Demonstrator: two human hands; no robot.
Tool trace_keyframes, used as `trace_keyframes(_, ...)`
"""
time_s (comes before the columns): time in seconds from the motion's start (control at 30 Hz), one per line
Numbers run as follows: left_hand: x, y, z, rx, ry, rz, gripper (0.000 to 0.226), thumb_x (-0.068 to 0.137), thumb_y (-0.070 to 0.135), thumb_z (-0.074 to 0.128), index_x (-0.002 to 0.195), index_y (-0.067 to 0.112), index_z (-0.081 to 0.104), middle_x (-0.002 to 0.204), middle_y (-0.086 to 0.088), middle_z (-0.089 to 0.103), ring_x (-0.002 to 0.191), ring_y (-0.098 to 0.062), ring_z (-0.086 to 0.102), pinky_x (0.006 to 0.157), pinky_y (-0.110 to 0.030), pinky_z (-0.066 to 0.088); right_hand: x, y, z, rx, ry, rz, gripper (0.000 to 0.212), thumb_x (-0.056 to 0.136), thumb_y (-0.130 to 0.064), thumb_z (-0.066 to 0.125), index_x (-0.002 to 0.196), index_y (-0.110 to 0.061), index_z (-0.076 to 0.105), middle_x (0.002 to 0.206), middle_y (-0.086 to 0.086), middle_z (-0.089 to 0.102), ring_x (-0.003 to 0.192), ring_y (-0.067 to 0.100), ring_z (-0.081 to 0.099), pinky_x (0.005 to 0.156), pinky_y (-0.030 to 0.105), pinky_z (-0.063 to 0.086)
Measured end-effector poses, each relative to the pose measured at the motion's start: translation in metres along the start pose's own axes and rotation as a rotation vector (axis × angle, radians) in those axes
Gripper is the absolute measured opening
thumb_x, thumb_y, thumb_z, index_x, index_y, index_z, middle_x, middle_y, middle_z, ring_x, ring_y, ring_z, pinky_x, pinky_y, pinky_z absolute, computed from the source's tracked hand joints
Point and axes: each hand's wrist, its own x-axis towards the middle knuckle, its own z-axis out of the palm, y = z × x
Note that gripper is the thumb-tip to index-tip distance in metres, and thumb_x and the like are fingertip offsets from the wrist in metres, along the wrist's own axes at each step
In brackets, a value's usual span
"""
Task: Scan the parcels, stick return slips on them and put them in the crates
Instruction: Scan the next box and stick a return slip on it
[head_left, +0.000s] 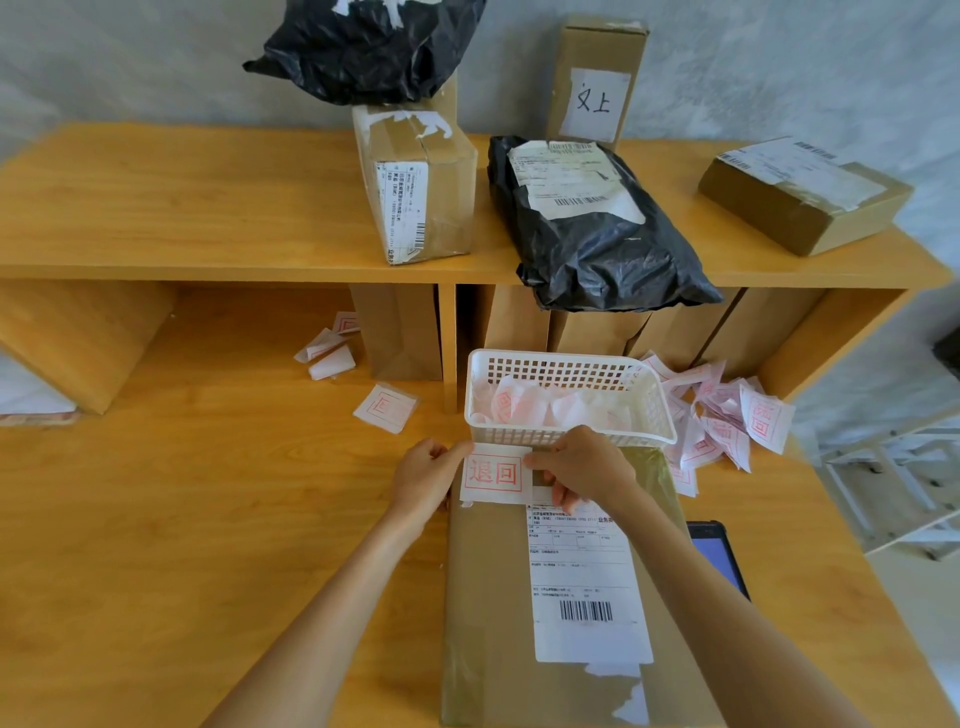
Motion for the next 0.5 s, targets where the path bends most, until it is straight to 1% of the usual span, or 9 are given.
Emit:
trace_keyframes(0.1, 0.005, -0.001, 0.001, 0.020, 0.021, 0.008, 0.034, 0.093, 0.040, 0.057, 0.084, 0.009, 0.050, 0.081, -0.008, 0.069, 0.056, -0.009, 0.056, 0.046, -0.018, 0.037, -0.001, -0.003, 0.003, 0.013, 0.074, 0.047, 0.035, 0.095, -0.033, 0.048, 0.071, -0.013, 0.065, 0.051, 0.000, 0.066, 0.042, 0.009, 0.061, 0.071, 0.027, 0.057)
trace_keyframes(0.2, 0.003, -0.004, 0.004, 0.083, 0.046, 0.103, 0.034, 0.095, 0.038, 0.056, 0.080, 0.009, 0.048, 0.080, -0.007, 0.067, 0.067, -0.012, 0.063, 0.047, -0.013, 0.038, -0.006, -0.004, 0.010, -0.085, 0.167, 0.019, 0.038, 0.097, -0.033, 0.042, 0.073, -0.012, 0.064, 0.057, -0.001, 0.068, 0.054, 0.013, 0.065, 0.069, 0.028, 0.056)
trace_keyframes(0.27, -0.002, -0.010, 0.003, 0.196, 0.135, 0.276, 0.028, 0.095, 0.033, 0.057, 0.080, 0.011, 0.050, 0.075, 0.002, 0.061, 0.068, -0.010, 0.063, 0.045, -0.012, 0.041, -0.009, -0.003, 0.015, -0.208, 0.291, -0.034, 0.039, 0.098, -0.036, 0.042, 0.073, -0.012, 0.060, 0.061, -0.003, 0.062, 0.059, 0.017, 0.060, 0.059, 0.027, 0.050)
trace_keyframes(0.33, -0.006, -0.017, -0.002, 0.335, 0.253, 0.519, 0.017, 0.094, 0.026, 0.060, 0.086, 0.013, 0.054, 0.082, 0.006, 0.058, 0.071, -0.008, 0.059, 0.050, -0.012, 0.044, -0.012, 0.002, 0.024, -0.293, 0.535, -0.182, 0.035, 0.098, -0.032, 0.043, 0.071, -0.014, 0.053, 0.057, -0.003, 0.050, 0.050, 0.017, 0.047, 0.046, 0.024, 0.034)
trace_keyframes(0.37, -0.008, -0.020, -0.005, 0.396, 0.285, 0.638, 0.011, 0.093, 0.022, 0.061, 0.091, 0.012, 0.056, 0.089, 0.005, 0.059, 0.077, -0.008, 0.058, 0.056, -0.012, 0.045, -0.016, 0.005, 0.027, -0.296, 0.668, -0.290, 0.032, 0.096, -0.027, 0.042, 0.068, -0.014, 0.050, 0.054, -0.005, 0.045, 0.046, 0.015, 0.040, 0.042, 0.022, 0.026)
trace_keyframes(0.4, -0.011, -0.023, -0.007, 0.454, 0.290, 0.732, 0.009, 0.092, 0.018, 0.062, 0.096, 0.011, 0.058, 0.097, 0.003, 0.059, 0.086, -0.009, 0.058, 0.064, -0.011, 0.047, -0.020, 0.007, 0.031, -0.293, 0.794, -0.406, 0.028, 0.093, -0.024, 0.042, 0.068, -0.014, 0.049, 0.054, -0.005, 0.044, 0.046, 0.015, 0.038, 0.041, 0.022, 0.024)
trace_keyframes(0.43, -0.014, -0.024, -0.008, 0.507, 0.266, 0.793, 0.013, 0.093, 0.015, 0.061, 0.105, 0.010, 0.060, 0.108, 0.001, 0.060, 0.098, -0.011, 0.058, 0.076, -0.013, 0.049, -0.022, 0.011, 0.036, -0.295, 0.873, -0.514, 0.025, 0.091, -0.024, 0.041, 0.073, -0.014, 0.053, 0.060, -0.003, 0.050, 0.050, 0.015, 0.044, 0.043, 0.024, 0.032)
trace_keyframes(0.47, -0.018, -0.024, -0.008, 0.547, 0.217, 0.818, 0.023, 0.095, 0.015, 0.058, 0.118, 0.011, 0.060, 0.122, 0.000, 0.059, 0.112, -0.013, 0.055, 0.089, -0.017, 0.048, -0.023, 0.015, 0.044, -0.323, 0.864, -0.581, 0.025, 0.091, -0.026, 0.040, 0.085, -0.012, 0.060, 0.075, 0.000, 0.060, 0.062, 0.019, 0.055, 0.051, 0.029, 0.045)
trace_keyframes(0.5, -0.022, -0.023, -0.006, 0.575, 0.148, 0.819, 0.034, 0.097, 0.016, 0.053, 0.131, 0.013, 0.054, 0.136, 0.002, 0.052, 0.127, -0.012, 0.047, 0.102, -0.020, 0.041, -0.023, 0.017, 0.053, -0.368, 0.809, -0.604, 0.032, 0.093, -0.029, 0.039, 0.104, -0.011, 0.063, 0.096, 0.005, 0.067, 0.083, 0.023, 0.064, 0.066, 0.035, 0.054)
